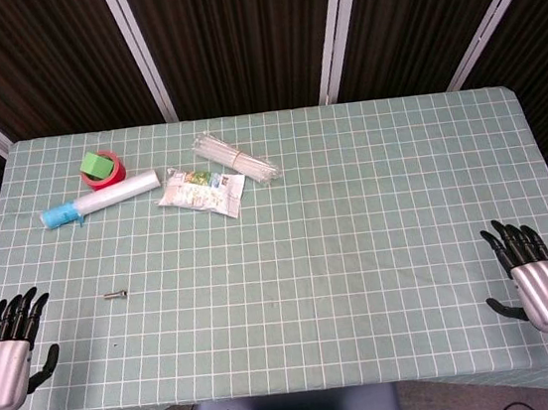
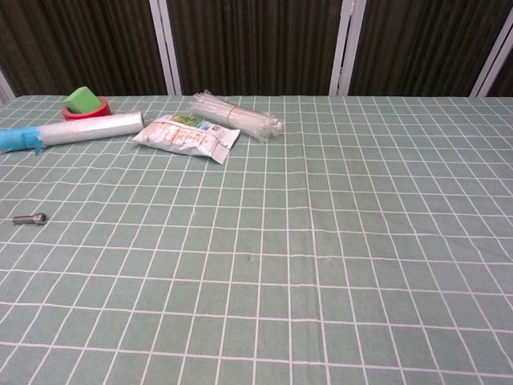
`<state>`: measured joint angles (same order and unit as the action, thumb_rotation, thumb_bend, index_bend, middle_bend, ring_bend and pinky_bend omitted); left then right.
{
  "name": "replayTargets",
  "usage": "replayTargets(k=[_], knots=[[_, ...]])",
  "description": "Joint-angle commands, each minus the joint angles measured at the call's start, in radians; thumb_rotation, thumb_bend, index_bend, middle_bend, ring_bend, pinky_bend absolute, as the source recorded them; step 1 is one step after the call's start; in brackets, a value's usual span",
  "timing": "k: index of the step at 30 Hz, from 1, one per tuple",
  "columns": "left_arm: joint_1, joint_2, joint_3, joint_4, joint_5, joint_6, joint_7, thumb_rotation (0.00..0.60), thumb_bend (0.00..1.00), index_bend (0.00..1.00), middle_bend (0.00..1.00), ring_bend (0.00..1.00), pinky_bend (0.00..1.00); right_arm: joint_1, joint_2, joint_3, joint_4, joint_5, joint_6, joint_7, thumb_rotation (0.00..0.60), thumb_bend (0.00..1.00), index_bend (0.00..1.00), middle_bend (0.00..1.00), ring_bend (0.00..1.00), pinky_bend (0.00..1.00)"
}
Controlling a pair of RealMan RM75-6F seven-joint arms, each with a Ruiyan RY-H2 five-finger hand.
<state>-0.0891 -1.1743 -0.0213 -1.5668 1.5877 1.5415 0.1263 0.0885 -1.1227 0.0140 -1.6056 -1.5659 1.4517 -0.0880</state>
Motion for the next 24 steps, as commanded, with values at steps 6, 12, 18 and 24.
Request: replayTargets(k=[6, 12, 18, 24], knots=[[-0.007, 0.002, 0.014, -0.007, 0.007, -0.025, -0.002, 0.6, 0.43, 0.04, 0.0, 0.0, 0.0, 0.0, 0.0, -0.001, -0.003, -0.004, 0.002, 0.001, 0.6, 0.24, 0.0, 0.0, 0.0, 0.0], [-0.109, -0.106, 0.019, 0.098, 0.026, -0.187, -0.097, 0.6, 0.43, 0.26, 0.0, 0.0, 0.0, -0.012, 0.013, -0.01, -0.013, -0.036, 0.034, 0.021, 0.6, 0.24, 0.0, 0.0, 0.0, 0.0], [-0.179, -0.171, -0.02, 0.173, -0.073, -0.327, -0.184, 0.6, 0.43, 0.4, 0.0, 0.0, 0.0, -0.009, 0.021, -0.018, -0.011, -0.042, 0.023, 0.034, 0.6, 0.24, 0.0, 0.0, 0.0, 0.0], [-0.222, -0.261, -0.05, 0.297, -0.112, -0.37, -0.218, 0.6, 0.43, 0.42, 0.0, 0.0, 0.0, -0.006, 0.023, -0.016, -0.007, -0.031, 0.01, 0.038, 0.6, 0.24, 0.0, 0.0, 0.0, 0.0]])
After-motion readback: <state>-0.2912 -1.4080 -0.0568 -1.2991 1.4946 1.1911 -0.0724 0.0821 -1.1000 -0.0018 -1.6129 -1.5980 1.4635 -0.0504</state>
